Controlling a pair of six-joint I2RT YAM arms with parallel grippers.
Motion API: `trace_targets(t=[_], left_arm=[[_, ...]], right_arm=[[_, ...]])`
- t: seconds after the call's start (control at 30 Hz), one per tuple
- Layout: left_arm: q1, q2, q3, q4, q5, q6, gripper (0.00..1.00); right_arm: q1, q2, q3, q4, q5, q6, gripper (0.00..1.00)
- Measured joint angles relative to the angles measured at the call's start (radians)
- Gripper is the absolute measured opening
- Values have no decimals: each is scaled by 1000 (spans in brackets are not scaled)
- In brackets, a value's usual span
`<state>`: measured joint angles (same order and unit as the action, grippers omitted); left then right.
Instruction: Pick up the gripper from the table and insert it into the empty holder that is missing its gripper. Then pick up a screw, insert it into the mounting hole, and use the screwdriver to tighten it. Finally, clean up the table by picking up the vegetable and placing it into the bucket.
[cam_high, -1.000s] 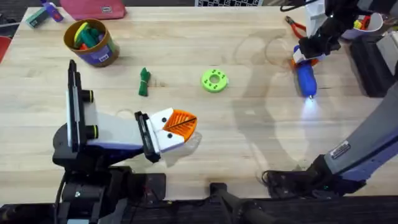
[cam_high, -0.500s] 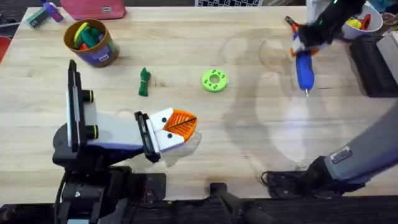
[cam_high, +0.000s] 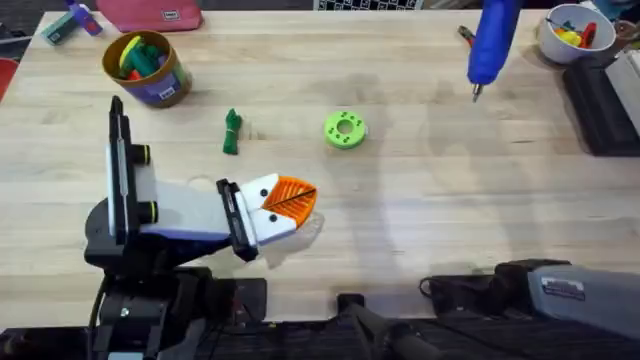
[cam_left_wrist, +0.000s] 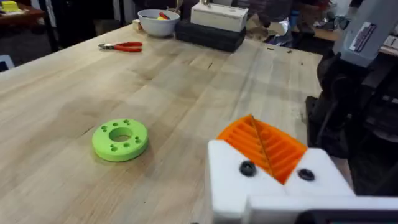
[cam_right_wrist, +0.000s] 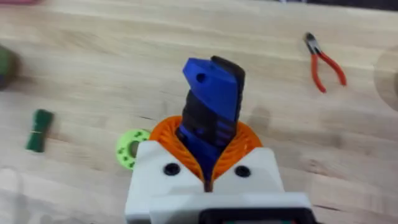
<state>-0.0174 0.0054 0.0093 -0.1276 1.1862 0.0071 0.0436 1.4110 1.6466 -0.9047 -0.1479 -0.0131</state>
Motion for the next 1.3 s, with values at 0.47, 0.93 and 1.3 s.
trace_targets(t=[0.47, 0.93, 1.3], left_arm=[[0, 0, 0, 0, 0, 0, 19], [0, 0, 0, 0, 0, 0, 19], [0, 0, 0, 0, 0, 0, 19]], right_arm=[[247, -367, -111, 175, -15, 116, 25], [430, -521, -596, 802, -164, 240, 25], [486, -251, -625, 1308, -568, 268, 25]])
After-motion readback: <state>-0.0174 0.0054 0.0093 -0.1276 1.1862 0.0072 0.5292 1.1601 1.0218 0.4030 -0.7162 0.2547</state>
